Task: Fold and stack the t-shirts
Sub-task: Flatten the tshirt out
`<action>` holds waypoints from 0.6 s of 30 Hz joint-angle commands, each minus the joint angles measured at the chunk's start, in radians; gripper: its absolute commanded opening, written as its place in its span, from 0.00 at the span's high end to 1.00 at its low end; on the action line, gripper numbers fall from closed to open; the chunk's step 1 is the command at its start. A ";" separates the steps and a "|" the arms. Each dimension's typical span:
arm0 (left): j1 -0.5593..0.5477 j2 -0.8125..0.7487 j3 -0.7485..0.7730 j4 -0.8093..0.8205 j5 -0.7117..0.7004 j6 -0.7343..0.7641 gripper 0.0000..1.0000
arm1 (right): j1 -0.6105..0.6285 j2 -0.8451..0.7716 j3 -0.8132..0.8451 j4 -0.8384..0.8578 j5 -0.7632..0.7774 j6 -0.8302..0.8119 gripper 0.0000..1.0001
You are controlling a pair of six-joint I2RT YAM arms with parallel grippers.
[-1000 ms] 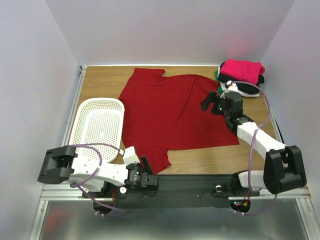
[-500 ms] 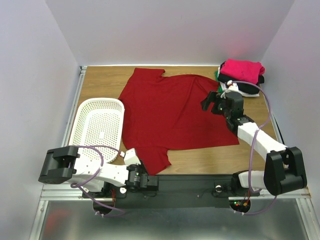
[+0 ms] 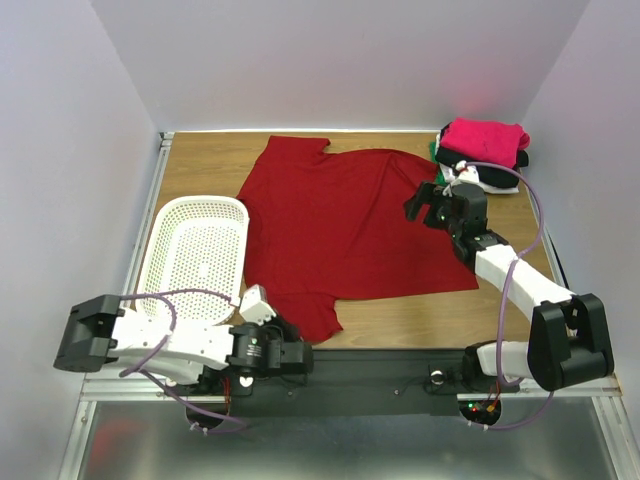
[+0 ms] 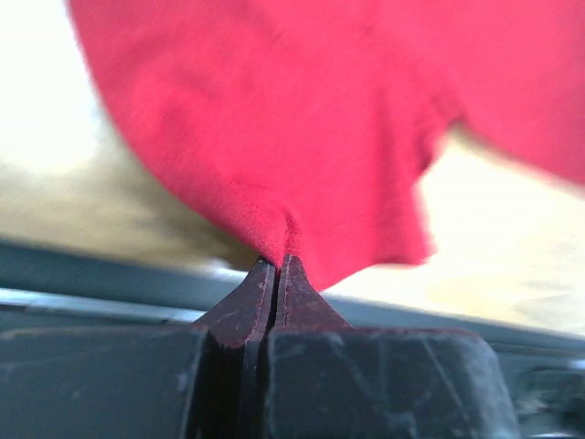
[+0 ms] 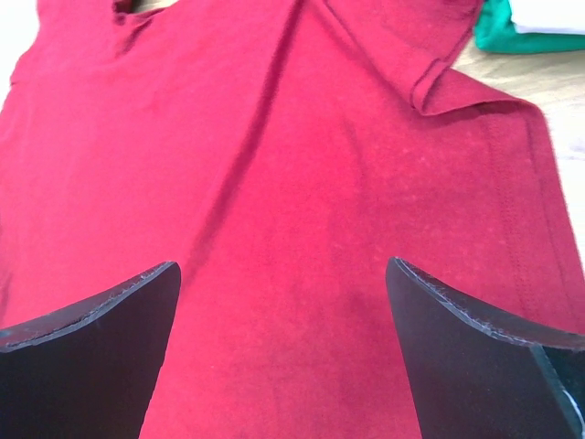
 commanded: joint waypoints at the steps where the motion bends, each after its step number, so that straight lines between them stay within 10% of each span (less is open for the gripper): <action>1: 0.082 -0.100 -0.021 0.083 -0.244 0.094 1.00 | 0.004 -0.026 0.009 0.011 0.057 -0.005 0.00; 18: 0.553 -0.181 -0.113 0.904 -0.069 1.150 1.00 | 0.004 -0.045 -0.067 -0.073 0.189 0.081 0.02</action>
